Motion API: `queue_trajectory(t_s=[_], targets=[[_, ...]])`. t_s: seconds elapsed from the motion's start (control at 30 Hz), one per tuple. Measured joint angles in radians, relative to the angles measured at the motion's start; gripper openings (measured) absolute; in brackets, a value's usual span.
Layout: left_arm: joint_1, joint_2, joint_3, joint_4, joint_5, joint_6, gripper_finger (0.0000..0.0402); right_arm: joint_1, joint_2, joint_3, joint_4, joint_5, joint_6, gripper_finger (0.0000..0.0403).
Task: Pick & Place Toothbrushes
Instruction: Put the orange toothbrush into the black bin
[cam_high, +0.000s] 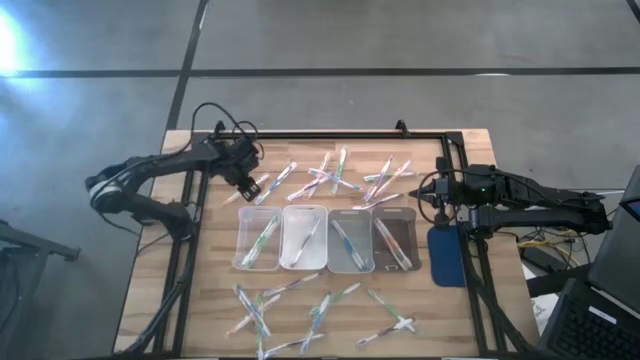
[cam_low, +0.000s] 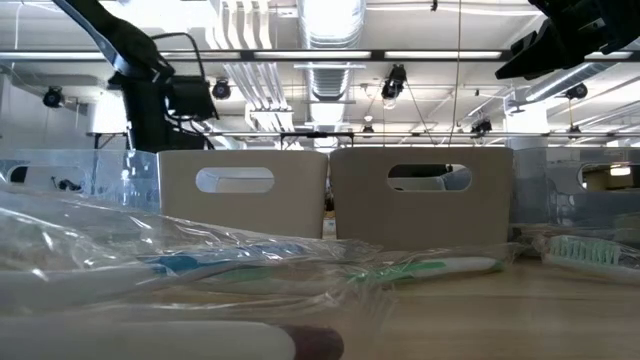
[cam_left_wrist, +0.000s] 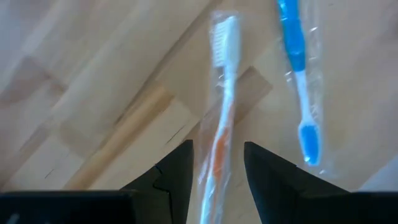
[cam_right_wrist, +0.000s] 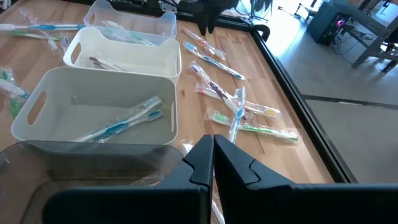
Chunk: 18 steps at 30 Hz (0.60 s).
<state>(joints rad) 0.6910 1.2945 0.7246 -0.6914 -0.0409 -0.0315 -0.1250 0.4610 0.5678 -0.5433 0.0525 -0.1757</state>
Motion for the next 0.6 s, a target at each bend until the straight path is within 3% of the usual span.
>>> queue_trajectory(t_s=[0.3, 0.6], targets=[[0.0, 0.134, 0.075, -0.066, 0.018, 0.009, 0.0147, 0.0, 0.0, 0.0, 0.0, 0.0, 0.0, 0.0008], [0.0, 0.141, 0.073, -0.13, 0.018, 0.021, 0.0147, 0.0, 0.0, 0.0, 0.0, 0.0, 0.0, 0.0008]])
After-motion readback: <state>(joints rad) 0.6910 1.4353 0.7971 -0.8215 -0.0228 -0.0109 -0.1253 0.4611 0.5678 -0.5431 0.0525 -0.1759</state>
